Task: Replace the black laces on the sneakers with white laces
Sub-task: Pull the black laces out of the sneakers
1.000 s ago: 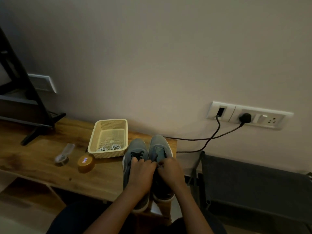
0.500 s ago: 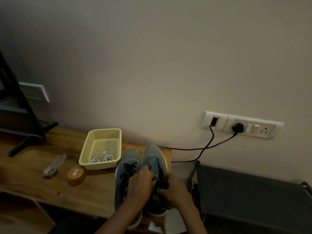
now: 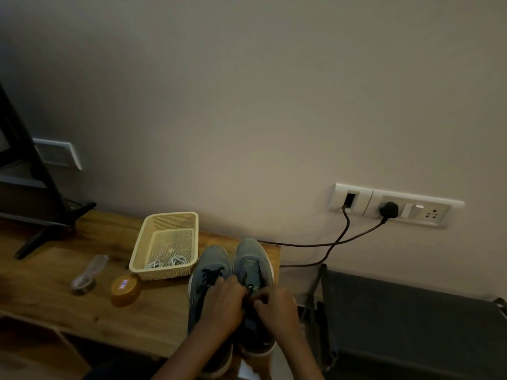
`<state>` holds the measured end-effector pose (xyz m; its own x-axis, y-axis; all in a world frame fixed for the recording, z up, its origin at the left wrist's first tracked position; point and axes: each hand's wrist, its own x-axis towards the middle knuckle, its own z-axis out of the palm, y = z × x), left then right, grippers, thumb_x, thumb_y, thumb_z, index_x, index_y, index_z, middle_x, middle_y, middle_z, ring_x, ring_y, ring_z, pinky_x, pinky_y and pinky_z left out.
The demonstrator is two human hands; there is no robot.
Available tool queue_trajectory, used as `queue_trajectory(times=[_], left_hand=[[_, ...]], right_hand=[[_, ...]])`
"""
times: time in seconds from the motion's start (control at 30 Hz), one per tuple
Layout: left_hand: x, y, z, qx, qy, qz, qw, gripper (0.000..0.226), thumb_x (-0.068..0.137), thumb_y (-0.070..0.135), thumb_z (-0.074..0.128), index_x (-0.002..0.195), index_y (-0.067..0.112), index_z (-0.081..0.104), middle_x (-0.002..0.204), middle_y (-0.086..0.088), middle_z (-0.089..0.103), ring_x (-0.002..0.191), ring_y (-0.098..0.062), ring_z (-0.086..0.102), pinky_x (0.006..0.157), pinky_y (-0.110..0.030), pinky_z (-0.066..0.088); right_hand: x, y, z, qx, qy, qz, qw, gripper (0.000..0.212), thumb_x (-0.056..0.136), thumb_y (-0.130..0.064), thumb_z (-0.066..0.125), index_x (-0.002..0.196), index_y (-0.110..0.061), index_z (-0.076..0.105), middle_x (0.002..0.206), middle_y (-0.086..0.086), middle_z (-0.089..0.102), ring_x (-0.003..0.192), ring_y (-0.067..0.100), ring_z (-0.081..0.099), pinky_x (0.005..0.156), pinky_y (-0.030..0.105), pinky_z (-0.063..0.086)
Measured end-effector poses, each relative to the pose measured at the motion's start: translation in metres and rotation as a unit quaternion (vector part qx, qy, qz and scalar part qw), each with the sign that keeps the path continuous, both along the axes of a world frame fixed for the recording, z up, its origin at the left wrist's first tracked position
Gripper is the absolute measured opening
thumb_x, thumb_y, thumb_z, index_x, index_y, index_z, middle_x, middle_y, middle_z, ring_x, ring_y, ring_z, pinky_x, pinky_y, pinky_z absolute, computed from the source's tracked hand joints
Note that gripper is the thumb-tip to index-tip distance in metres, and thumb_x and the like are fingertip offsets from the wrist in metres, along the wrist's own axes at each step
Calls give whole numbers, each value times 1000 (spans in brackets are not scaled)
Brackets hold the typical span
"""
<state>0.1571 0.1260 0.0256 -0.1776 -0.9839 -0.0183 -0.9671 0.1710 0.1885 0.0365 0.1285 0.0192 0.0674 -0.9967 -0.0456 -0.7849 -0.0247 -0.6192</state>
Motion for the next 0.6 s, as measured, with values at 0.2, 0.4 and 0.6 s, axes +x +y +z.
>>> queue_trajectory(times=[0.2,0.4,0.6], left_hand=[[3,3,5,-2,-5,1,1000,17,94,27,50,110,21,53,117,2,58,109,-19,52,91,-30,37],[10,2,5,-2,93,5,996,15,93,23,52,101,21,64,106,2,66,96,-14,62,77,-27,49],[9,0,0,-13,99,11,995,25,97,29,49,112,25,67,119,0,50,102,-17,57,82,-28,47]], right_hand=[[10,3,-1,1,200,62,978,19,90,-22,44,72,-22,40,105,5,60,115,22,41,100,40,26],[-2,-8,-6,-40,-34,9,999,16,84,-12,59,82,-25,68,90,-9,64,96,11,57,90,31,42],[-34,-15,3,37,-198,-82,976,11,92,-10,54,95,-15,63,93,0,62,97,21,59,84,33,51]])
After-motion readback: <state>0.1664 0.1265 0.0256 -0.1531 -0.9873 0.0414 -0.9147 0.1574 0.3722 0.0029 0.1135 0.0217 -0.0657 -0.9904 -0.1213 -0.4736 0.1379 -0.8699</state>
